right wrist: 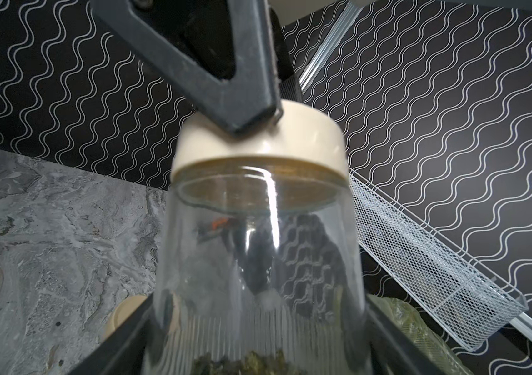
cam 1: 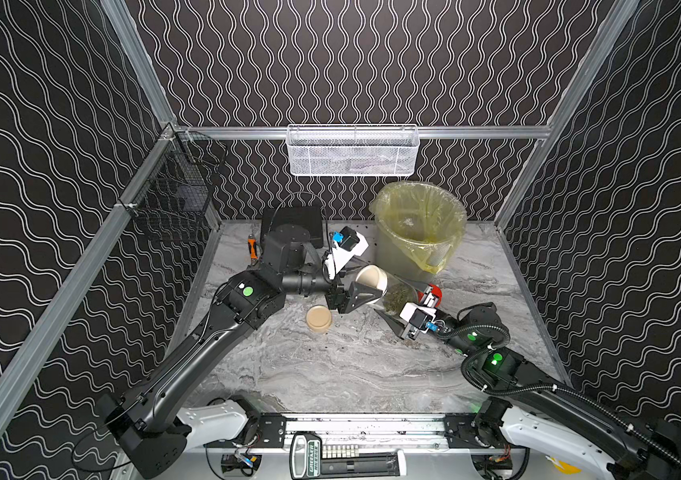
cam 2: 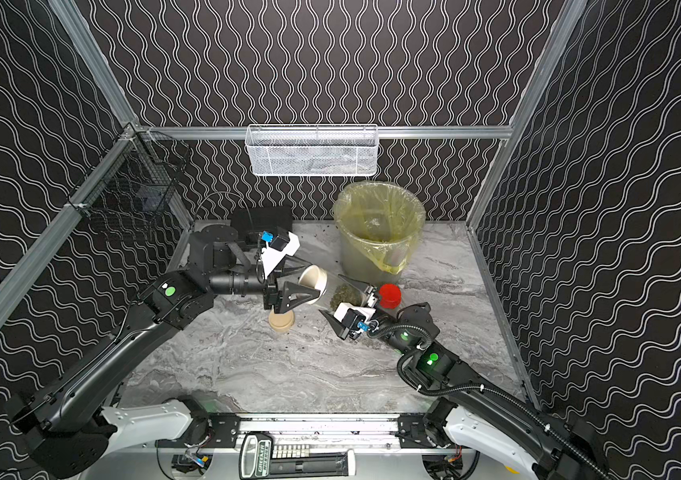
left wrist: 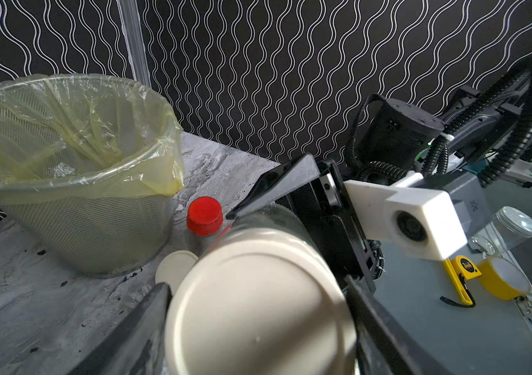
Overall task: Empty moldy tea leaves from jars
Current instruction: Unscrew the lid from the jar.
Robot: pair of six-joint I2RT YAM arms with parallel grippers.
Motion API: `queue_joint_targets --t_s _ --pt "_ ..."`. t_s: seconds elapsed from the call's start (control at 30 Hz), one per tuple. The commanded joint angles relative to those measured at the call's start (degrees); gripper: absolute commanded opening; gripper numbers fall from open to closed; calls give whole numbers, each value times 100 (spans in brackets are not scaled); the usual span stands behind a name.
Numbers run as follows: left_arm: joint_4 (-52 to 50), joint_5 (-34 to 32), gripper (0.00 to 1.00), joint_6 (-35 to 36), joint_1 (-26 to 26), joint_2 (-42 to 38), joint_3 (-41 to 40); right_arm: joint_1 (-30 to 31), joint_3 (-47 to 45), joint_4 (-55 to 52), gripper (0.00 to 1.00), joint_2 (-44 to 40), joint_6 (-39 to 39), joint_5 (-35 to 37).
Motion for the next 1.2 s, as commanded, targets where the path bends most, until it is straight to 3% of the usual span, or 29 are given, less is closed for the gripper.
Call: queue_joint_targets --t_s 0.0,0.13,0.27,0.4,0.5,0.57,0.63,0.87,1.07,1.17 --pt "25 21 67 -126 0 47 -25 5 93 455 33 4 -41 -53" --pt "121 126 63 -605 -2 70 -5 9 102 495 33 34 -151 130" --pt "245 -416 55 -2083 4 55 121 12 110 583 33 112 -397 573" --pt "296 -438 61 -2754 5 27 204 11 114 718 33 267 -594 877" --pt "214 -578 65 -2707 2 -15 236 13 137 822 33 344 -517 850" --pt "94 -781 85 -2573 4 -34 290 11 128 849 33 383 -452 818" --pt "74 -891 98 -2432 0 -104 302 16 102 881 33 389 -432 808" --pt "-722 -1566 98 -1383 46 -174 594 11 65 824 33 108 -112 562" --pt "-903 -195 99 -1493 130 256 861 6 46 987 33 -168 329 95" --pt "-663 135 99 -1631 137 293 788 3 60 1016 32 -210 441 -164"
